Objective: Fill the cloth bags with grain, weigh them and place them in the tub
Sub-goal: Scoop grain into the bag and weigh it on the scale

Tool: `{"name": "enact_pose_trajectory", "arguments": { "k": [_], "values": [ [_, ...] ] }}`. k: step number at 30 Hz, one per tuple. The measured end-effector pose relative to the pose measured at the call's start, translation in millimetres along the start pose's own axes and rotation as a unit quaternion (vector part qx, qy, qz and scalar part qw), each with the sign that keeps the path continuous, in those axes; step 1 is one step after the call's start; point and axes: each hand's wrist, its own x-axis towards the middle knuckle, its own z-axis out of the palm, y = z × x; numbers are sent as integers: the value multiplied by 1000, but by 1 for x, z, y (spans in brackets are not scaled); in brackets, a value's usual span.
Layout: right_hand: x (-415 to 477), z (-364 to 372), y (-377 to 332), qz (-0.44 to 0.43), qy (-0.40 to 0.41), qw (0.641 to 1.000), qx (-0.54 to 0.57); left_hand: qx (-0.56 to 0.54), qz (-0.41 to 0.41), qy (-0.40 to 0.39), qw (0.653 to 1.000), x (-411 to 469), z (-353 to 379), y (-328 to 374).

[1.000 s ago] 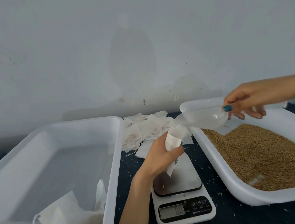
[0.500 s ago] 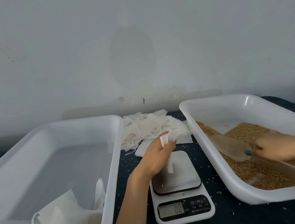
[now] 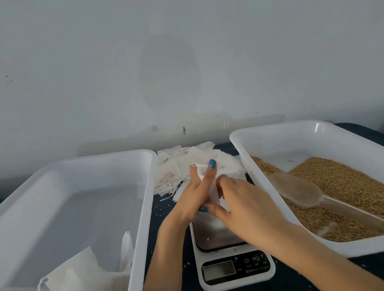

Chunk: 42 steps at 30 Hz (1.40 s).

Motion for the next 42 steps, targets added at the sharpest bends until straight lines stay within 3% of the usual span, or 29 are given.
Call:
{"name": "enact_pose_trajectory", "arguments": {
  "k": [2, 5, 9, 14, 17, 22, 28, 42],
  "values": [
    [1, 5, 3, 11, 21, 1000, 10, 25, 42, -48, 998, -1, -16, -19],
    [-1, 12, 10, 37, 56, 997, 38, 54, 46, -51, 996, -3, -16, -30],
    [-2, 26, 17, 56, 91, 992, 62, 52, -33, -44, 997, -4, -3, -8],
    [-2, 49, 31, 85, 41, 992, 77, 136, -42, 31, 989, 6, -5, -17],
    [-6, 57, 39, 61, 73, 988, 119, 159, -17, 63, 985, 9, -6, -23],
    [-10, 60, 43, 81, 82, 955, 272, 131, 20, 115, 985, 17, -6, -28],
    [-11, 58, 48, 146, 79, 911, 378, 91, -24, 123, 988, 14, -5, -37],
    [-14, 60, 54, 146, 123, 913, 360, 79, 0, 193, 978, 15, -15, -42]
  ]
}}
